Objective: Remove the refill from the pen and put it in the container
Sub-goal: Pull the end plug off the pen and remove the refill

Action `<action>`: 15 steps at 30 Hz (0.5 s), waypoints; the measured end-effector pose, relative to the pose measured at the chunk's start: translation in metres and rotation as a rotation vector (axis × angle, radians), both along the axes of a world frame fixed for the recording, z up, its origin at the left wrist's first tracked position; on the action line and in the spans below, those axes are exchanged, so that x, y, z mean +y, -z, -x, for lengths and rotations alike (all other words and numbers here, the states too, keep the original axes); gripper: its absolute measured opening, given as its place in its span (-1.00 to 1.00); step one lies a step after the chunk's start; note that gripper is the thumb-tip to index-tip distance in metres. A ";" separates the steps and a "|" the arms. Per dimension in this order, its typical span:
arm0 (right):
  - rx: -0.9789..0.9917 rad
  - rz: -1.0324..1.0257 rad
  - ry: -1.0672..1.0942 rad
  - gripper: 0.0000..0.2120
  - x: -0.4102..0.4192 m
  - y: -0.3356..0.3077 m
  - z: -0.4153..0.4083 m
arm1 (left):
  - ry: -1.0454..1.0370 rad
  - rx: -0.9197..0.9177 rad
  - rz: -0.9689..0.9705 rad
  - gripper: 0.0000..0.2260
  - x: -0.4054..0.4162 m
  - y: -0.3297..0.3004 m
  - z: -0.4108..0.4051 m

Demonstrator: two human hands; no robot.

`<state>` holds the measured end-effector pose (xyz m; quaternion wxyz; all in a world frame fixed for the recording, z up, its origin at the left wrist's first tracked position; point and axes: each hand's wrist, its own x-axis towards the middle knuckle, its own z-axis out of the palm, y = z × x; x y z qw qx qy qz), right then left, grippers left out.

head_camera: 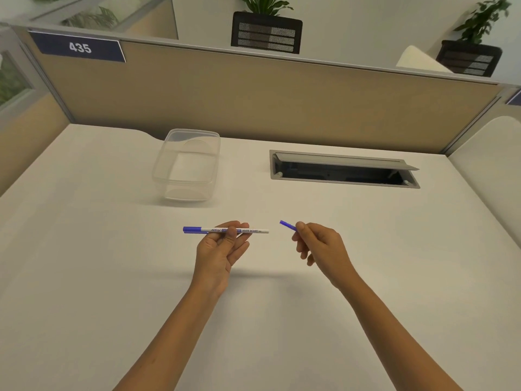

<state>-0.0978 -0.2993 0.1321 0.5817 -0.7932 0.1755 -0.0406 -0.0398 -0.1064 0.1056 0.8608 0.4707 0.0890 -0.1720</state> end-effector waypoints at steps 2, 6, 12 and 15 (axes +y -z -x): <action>-0.016 0.032 0.086 -0.77 0.001 0.015 0.000 | -0.006 0.022 -0.031 -0.88 0.005 0.006 -0.003; -0.073 0.169 0.164 -0.91 0.004 0.056 0.000 | -0.004 0.077 -0.135 -0.83 0.013 0.023 -0.007; -0.072 0.550 0.168 -0.87 0.006 0.114 -0.011 | -0.042 0.113 -0.306 -0.84 0.015 0.040 -0.014; -0.099 0.690 0.187 -0.86 0.006 0.129 -0.015 | -0.039 0.059 -0.357 -0.91 0.011 0.041 -0.019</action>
